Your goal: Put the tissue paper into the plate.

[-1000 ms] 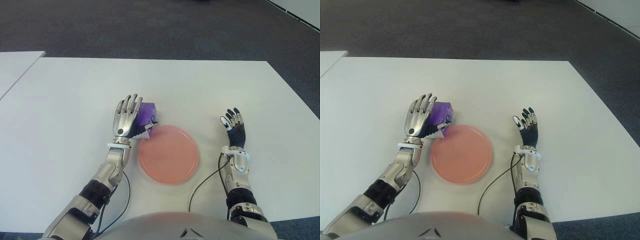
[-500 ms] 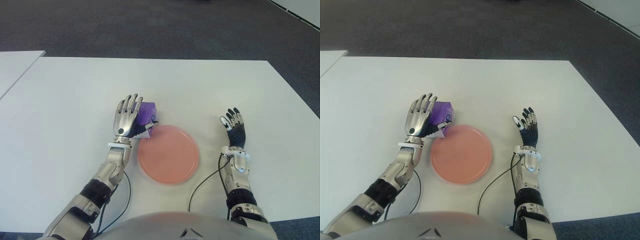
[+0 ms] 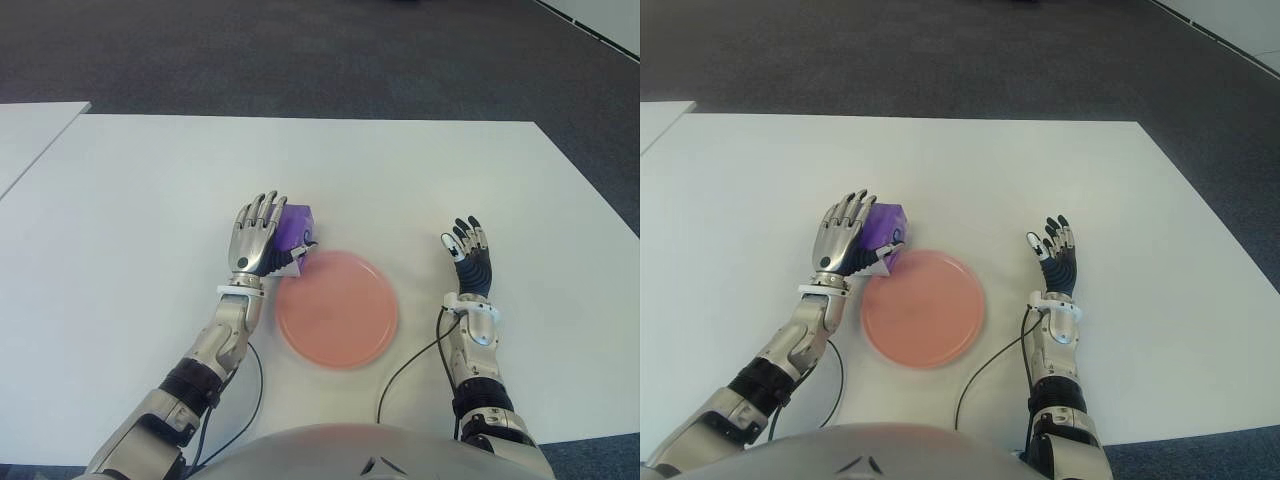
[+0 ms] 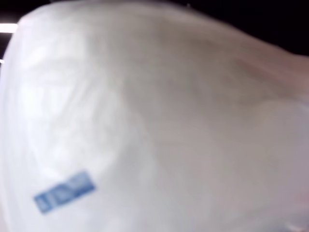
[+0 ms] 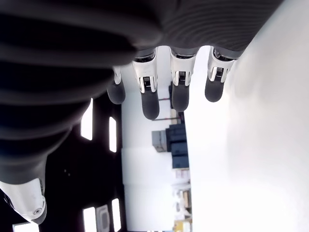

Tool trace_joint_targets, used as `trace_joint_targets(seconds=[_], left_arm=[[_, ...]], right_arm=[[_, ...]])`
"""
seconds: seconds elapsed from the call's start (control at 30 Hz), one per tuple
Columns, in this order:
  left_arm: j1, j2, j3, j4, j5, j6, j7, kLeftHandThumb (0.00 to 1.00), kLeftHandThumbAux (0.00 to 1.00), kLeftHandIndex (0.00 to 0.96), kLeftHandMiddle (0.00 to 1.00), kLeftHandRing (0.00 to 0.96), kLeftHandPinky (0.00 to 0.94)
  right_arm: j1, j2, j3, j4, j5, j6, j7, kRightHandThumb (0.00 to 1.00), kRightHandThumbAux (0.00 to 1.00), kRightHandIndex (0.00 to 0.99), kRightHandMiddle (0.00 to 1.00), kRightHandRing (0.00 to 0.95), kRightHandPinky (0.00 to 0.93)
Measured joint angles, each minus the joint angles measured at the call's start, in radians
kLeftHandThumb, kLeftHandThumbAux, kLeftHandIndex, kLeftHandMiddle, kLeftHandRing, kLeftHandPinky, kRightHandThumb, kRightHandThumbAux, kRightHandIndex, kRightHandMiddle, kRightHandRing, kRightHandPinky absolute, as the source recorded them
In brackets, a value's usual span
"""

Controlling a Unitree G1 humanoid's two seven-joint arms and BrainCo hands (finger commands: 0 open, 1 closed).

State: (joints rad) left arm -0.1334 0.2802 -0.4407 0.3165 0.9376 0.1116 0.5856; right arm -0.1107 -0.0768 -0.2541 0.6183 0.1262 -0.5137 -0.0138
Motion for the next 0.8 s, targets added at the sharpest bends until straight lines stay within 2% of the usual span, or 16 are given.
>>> trace_joint_targets(seconds=[0.2,0.37,0.53,0.67,0.8], left_arm=[[-0.017,0.009,0.008,0.010,-0.051,-0.032,-0.076,0.158,0.181,0.036,0.031,0.003,0.069],[-0.035,0.017,0.015,0.019,-0.097,-0.071,-0.125,0.212,0.228,0.122,0.075,0.052,0.110],[-0.047,0.021,0.030,0.038,-0.141,-0.115,-0.165,0.244,0.246,0.167,0.113,0.084,0.131],[-0.049,0.021,0.035,0.042,-0.155,-0.127,-0.186,0.247,0.253,0.169,0.123,0.094,0.131],[-0.052,0.022,0.037,0.044,-0.160,-0.131,-0.193,0.226,0.256,0.132,0.106,0.077,0.101]], right_arm=[[0.017,0.004,0.005,-0.021,0.000,0.001,0.003,0.378,0.608,0.031,0.162,0.100,0.030],[0.024,0.009,0.004,-0.031,0.003,0.005,0.002,0.388,0.612,0.027,0.168,0.105,0.042],[0.024,0.010,0.003,-0.034,0.004,0.012,-0.001,0.372,0.605,0.028,0.171,0.109,0.038],[0.024,0.010,0.003,-0.034,0.004,0.012,0.003,0.361,0.602,0.030,0.170,0.108,0.038],[0.024,0.010,0.003,-0.034,0.003,0.012,0.007,0.349,0.599,0.026,0.162,0.107,0.050]])
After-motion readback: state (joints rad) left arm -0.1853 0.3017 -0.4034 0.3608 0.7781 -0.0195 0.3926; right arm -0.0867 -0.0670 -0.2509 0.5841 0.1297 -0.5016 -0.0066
